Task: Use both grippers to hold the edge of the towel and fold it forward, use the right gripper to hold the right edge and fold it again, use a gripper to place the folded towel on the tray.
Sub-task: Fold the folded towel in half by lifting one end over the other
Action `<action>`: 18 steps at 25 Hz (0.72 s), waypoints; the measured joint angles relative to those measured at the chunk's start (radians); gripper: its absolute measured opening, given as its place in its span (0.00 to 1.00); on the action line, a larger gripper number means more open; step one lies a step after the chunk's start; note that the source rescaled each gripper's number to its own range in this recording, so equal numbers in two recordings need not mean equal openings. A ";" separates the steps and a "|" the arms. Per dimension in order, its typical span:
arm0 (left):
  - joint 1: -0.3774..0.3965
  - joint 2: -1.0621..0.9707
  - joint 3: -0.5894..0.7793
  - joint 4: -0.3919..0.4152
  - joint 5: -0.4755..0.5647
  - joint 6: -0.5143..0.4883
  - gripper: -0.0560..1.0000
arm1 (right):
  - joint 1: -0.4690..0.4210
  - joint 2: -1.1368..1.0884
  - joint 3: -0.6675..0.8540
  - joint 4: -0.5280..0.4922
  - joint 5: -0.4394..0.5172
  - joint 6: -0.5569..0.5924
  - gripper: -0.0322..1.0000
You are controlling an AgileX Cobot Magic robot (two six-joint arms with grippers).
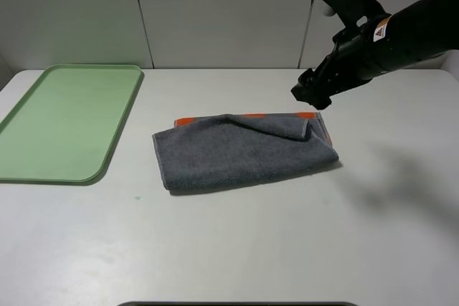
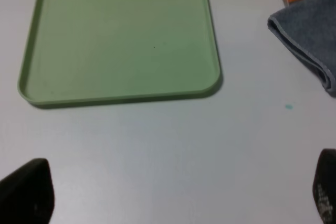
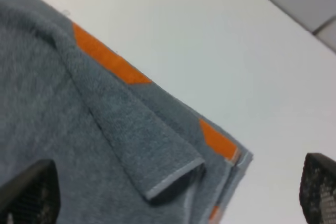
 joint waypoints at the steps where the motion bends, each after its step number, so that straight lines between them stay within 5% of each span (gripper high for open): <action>1: 0.000 0.000 0.000 -0.001 0.000 0.000 1.00 | 0.000 0.000 0.000 0.001 0.000 0.040 1.00; 8: 0.000 0.000 0.000 -0.002 0.000 0.000 1.00 | -0.003 0.047 0.000 -0.045 -0.001 0.312 1.00; 18: 0.000 0.000 0.000 -0.002 0.000 0.000 1.00 | -0.111 0.183 0.000 -0.062 -0.002 0.353 1.00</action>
